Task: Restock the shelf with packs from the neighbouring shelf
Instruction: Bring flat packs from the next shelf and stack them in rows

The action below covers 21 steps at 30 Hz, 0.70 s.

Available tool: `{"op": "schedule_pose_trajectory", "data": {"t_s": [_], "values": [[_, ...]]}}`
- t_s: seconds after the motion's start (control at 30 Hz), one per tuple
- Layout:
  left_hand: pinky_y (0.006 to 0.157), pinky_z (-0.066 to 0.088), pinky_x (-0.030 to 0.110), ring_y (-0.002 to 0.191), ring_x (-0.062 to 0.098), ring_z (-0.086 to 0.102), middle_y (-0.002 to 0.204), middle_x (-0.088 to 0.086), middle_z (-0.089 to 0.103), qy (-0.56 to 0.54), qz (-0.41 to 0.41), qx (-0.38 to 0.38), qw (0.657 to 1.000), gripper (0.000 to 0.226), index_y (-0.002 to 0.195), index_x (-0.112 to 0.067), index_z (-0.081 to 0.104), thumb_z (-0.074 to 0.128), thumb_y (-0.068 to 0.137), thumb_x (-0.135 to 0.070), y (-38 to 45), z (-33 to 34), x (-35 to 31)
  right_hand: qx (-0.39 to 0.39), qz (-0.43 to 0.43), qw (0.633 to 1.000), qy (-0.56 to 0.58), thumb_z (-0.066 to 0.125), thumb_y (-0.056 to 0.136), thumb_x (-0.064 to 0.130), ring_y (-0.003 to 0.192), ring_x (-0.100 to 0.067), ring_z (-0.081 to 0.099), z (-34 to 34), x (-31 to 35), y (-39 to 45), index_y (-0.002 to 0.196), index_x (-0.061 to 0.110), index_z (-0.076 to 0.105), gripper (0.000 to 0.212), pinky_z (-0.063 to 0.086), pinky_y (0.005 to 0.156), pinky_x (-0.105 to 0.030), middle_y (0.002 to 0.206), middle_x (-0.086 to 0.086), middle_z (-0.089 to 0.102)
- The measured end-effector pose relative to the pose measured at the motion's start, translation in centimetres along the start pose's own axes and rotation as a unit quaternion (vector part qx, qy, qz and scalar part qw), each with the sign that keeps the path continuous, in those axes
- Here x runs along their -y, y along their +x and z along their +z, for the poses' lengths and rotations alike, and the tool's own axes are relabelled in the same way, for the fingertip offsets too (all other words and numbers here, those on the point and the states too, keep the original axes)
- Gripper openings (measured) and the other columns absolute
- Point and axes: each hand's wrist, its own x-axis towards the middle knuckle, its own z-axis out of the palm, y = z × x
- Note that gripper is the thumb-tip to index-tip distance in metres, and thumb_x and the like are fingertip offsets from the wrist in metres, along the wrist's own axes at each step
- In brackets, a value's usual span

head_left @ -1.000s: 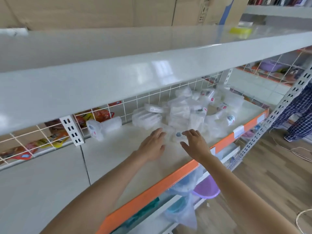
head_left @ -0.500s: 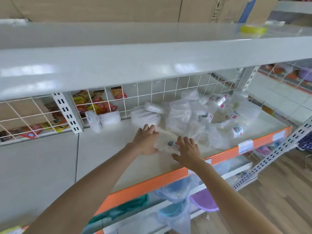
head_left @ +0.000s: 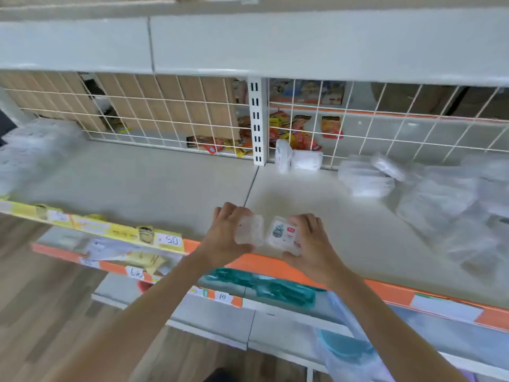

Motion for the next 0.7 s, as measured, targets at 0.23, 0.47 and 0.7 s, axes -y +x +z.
{"op": "schedule_pose_trajectory", "data": {"t_s": [0.23,0.47,0.7], "values": [[0.090,0.031,0.022,0.105,0.019,0.032,0.113,0.001,0.040,0.016,-0.081,-0.101,0.991,0.067,0.120,-0.017,0.054,0.084,0.060,-0.021,-5.4,-4.8,7.2,0.040,-0.106,0.994,-0.003,0.069,0.068,0.021,0.105,-0.027,0.041,4.6,7.9,3.1,0.123,0.008,0.045,0.062,0.035,0.085,-0.035,0.115,-0.009,0.044],[0.095,0.029,0.023,0.112,0.025,0.033,0.117,0.005,0.041,0.023,-0.110,-0.121,0.986,0.072,0.124,-0.014,0.052,0.083,0.060,-0.021,-10.0,-10.4,16.3,0.034,-0.115,0.992,0.035,0.059,0.062,0.029,0.101,-0.032,0.045,11.8,18.4,5.1,0.118,0.003,0.049,0.063,0.042,0.086,-0.044,0.110,-0.013,0.048],[0.095,0.030,0.027,0.113,0.025,0.034,0.119,0.007,0.042,0.022,-0.138,-0.132,0.981,0.077,0.126,-0.010,0.048,0.085,0.060,-0.024,-16.2,-16.9,26.0,0.028,-0.124,0.990,0.062,0.051,0.060,0.039,0.098,-0.027,0.043,19.3,28.9,6.7,0.113,0.002,0.051,0.064,0.039,0.084,-0.036,0.106,-0.014,0.049]]}}
